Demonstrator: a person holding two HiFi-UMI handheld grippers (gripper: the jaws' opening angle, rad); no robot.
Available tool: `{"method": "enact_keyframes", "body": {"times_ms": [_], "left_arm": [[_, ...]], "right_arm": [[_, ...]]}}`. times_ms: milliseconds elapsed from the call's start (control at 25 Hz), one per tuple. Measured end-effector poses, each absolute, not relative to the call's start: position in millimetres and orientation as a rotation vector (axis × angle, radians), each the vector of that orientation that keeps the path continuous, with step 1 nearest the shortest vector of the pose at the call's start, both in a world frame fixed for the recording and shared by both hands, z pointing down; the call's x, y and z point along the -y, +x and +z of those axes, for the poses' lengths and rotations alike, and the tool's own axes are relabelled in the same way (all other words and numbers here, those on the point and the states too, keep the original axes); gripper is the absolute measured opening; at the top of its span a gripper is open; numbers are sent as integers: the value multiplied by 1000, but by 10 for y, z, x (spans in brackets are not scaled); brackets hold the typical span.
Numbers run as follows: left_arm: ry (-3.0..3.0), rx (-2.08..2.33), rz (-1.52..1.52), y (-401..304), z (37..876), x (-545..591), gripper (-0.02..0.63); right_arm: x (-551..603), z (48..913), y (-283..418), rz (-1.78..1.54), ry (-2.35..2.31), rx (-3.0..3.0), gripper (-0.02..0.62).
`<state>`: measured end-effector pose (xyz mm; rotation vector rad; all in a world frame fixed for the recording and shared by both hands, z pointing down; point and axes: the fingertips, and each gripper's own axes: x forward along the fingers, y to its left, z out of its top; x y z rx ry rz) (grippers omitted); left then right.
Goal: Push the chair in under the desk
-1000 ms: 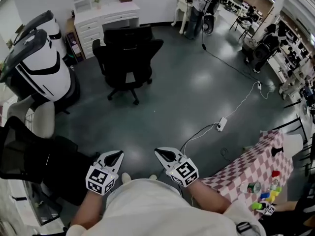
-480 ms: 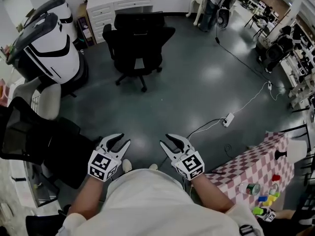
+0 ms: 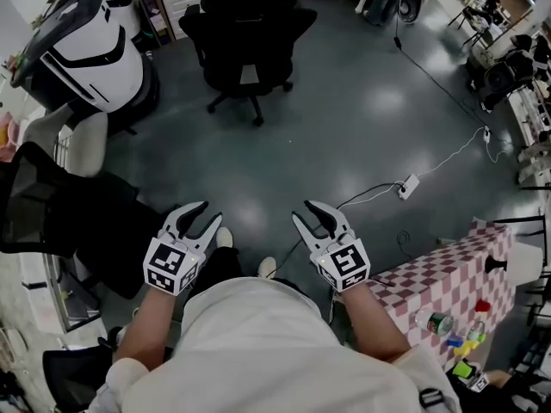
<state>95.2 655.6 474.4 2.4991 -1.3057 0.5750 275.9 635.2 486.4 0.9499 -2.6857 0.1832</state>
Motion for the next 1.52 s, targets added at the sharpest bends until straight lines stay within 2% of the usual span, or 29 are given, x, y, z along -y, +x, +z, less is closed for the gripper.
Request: {"method": "enact_keyframes", "body": {"times_ms": [160,240,520,880,1240,1520], "left_arm": [[2496,1313,576,897,4761,-6336,164],[2507,1311,570,856,4748,-6166,178],[2544,1271,523,638,4753,-5367,183],[2613,1233,504,161,4613,-4458,183],[2606,1252,499,-482,4699,-4044,183],[2587,1296,469,-694,4661,-3952,183]], "right_arm": [[-6129,4894,2832,186,1002,2668,141],[-5978,4899,2820,194,1017,2659,190],[-5337,4887,2660,201,1078,2606,190],[-4473,4745,2115,183,1103,2564,189],[-3847,4666,1662,163,1145,2540,189],[-3560,4633,1454,144,1140,2540,190]]}}
